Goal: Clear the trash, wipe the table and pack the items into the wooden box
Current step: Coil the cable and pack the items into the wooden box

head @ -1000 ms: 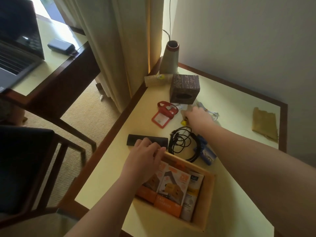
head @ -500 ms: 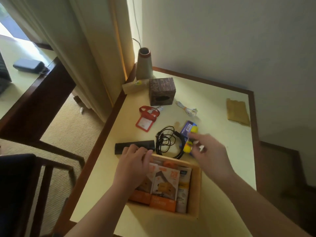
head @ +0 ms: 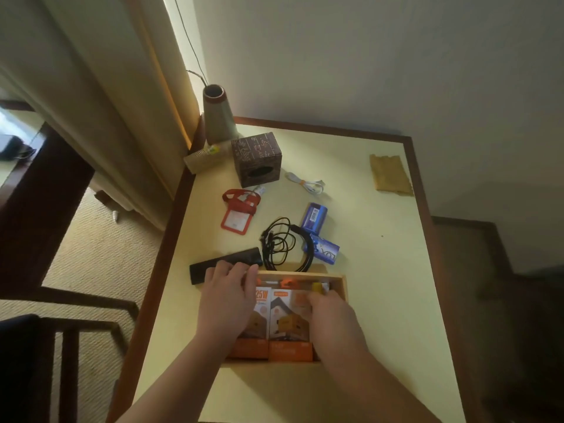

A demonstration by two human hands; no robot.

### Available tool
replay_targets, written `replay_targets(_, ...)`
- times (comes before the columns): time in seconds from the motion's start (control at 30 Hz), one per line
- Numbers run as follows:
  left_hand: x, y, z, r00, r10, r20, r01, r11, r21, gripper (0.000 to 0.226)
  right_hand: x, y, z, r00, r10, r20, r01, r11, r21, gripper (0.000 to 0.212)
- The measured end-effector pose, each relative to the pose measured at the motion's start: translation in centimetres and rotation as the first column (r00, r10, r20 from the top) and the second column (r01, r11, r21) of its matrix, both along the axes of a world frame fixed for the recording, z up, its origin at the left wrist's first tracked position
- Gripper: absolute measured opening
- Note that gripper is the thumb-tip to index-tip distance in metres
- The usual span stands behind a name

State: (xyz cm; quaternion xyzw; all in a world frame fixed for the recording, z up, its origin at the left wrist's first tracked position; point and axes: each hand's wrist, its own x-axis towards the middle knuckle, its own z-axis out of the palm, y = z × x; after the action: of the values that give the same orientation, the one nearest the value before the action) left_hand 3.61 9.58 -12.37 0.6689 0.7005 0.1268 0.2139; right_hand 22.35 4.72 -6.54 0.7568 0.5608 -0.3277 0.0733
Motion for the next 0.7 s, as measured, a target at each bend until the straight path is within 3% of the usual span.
replay_targets(0.13,-0.1,0.0,-0.1,1.0,-0.01,0.005,0.01,1.0,0.015,0.036,0.5,1.0,0.0,0.981,-0.102,-0.164,0.103,0.995,-0.007,0.031)
replay_targets(0.4,-0.2,0.0,-0.3,1.0,-0.013,-0.003,0.013,1.0,0.024,0.034,5.4,4.0,5.3,0.906,-0.325,-0.272,0.41,0.837,0.364,0.014)
replay_targets(0.57,-0.2,0.1,0.0,0.999,-0.001,0.033,0.001,1.0,-0.024,0.037,4.0,10.3,5.1,0.952,-0.177,-0.249,0.265,0.883,0.387,0.013)
replay_targets(0.7,-0.1,0.2,0.6,0.999,-0.002,0.043,0.004,0.999,-0.041,0.04,-0.3,16.8,2.2,0.98,0.056,-0.189,0.013,0.938,0.345,0.02)
